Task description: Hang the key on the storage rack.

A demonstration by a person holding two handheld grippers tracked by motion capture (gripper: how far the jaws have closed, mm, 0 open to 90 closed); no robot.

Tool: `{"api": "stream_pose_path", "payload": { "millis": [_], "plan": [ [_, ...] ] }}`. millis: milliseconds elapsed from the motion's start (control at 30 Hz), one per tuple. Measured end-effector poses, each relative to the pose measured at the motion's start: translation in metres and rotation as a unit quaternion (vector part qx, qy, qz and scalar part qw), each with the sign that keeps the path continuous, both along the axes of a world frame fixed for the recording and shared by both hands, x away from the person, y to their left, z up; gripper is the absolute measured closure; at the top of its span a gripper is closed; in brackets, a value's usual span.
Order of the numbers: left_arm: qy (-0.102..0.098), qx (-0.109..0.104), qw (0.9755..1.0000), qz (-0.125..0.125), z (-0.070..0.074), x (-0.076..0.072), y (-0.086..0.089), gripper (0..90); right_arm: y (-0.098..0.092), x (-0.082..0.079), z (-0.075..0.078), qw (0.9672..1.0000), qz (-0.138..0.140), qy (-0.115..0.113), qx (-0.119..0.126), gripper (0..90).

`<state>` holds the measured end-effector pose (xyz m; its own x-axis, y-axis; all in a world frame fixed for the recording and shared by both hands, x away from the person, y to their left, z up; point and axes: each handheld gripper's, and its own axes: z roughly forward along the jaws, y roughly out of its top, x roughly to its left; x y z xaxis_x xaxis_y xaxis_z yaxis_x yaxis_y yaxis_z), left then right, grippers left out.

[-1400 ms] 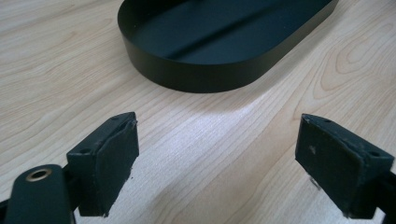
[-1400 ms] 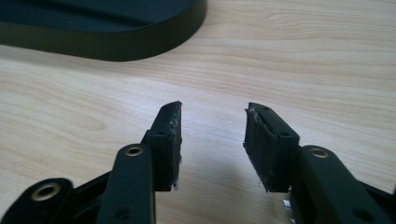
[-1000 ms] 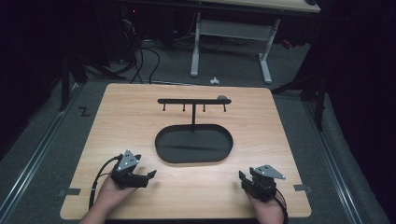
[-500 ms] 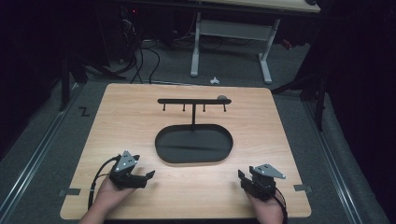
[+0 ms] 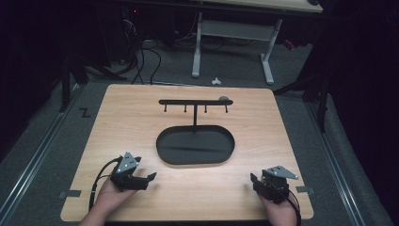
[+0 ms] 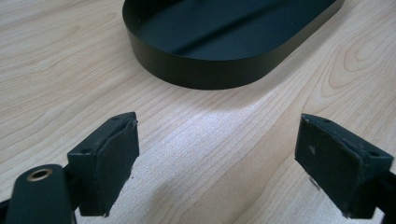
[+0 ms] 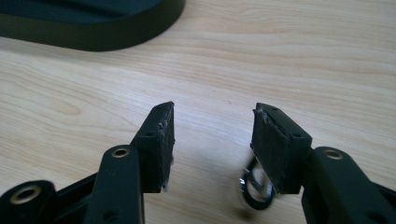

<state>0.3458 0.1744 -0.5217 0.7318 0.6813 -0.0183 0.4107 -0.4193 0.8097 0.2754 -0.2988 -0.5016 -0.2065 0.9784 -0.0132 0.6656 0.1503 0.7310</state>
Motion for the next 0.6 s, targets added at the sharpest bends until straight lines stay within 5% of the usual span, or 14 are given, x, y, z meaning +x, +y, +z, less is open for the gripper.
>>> {"api": "stream_pose_path", "payload": {
  "millis": [267, 600],
  "plan": [
    [0.001, -0.004, 1.0, 0.005, 0.0, 0.001, 0.001, 14.2, -0.022, -0.005, -0.001, 0.9993, -0.029, 0.022, -0.007, 54.8],
    [-0.002, -0.006, 1.0, 0.006, 0.001, 0.0, 0.002, 14.3, -0.031, -0.011, 0.007, 0.9989, -0.042, 0.02, -0.008, 56.7]
  ]
}}
